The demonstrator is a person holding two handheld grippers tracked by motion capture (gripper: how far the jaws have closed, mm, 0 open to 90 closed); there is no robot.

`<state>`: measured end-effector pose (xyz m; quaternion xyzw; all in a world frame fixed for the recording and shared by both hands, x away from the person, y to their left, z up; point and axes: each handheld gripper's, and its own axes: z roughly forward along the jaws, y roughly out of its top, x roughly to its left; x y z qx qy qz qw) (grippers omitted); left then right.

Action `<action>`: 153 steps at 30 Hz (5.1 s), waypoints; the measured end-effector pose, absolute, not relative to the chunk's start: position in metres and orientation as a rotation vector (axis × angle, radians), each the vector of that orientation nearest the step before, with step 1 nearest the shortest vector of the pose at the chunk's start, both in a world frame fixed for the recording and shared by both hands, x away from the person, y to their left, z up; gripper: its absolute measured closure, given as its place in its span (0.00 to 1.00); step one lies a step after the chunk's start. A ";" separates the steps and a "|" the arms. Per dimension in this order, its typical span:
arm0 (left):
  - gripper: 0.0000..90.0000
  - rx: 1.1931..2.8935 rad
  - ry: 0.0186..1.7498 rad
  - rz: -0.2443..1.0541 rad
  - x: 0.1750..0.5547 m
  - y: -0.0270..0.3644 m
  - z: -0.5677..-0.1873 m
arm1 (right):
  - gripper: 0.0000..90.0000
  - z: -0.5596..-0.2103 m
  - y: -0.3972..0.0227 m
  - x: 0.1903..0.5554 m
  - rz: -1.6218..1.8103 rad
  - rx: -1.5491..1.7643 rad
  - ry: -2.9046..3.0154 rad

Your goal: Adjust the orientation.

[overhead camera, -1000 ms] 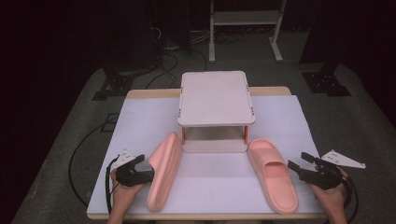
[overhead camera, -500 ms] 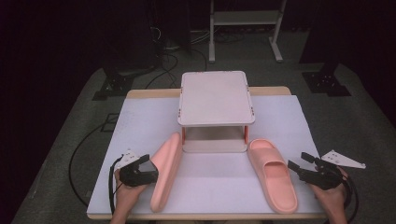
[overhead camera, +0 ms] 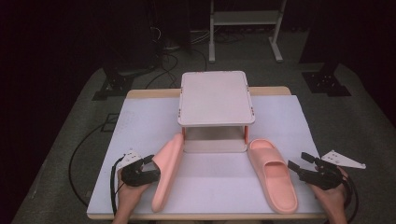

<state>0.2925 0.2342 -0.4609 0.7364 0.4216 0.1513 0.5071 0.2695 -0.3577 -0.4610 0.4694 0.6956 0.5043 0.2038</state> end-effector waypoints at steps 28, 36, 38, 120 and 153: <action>0.46 1.775 0.944 0.309 0.290 0.208 -0.456 | 0.28 -0.460 -0.359 0.268 1.414 1.300 1.934; 0.45 1.798 0.922 0.293 0.289 0.199 -0.458 | 0.28 -0.460 -0.360 0.267 1.421 1.303 1.936; 0.44 1.794 0.925 0.289 0.289 0.200 -0.458 | 0.28 -0.460 -0.360 0.267 1.426 1.299 1.939; 0.64 1.883 0.881 0.391 0.283 0.171 -0.463 | 0.71 -0.468 -0.313 0.281 1.199 1.223 2.050; 0.74 1.838 0.915 0.382 0.283 0.180 -0.459 | 0.84 -0.462 -0.296 0.274 1.216 1.140 2.139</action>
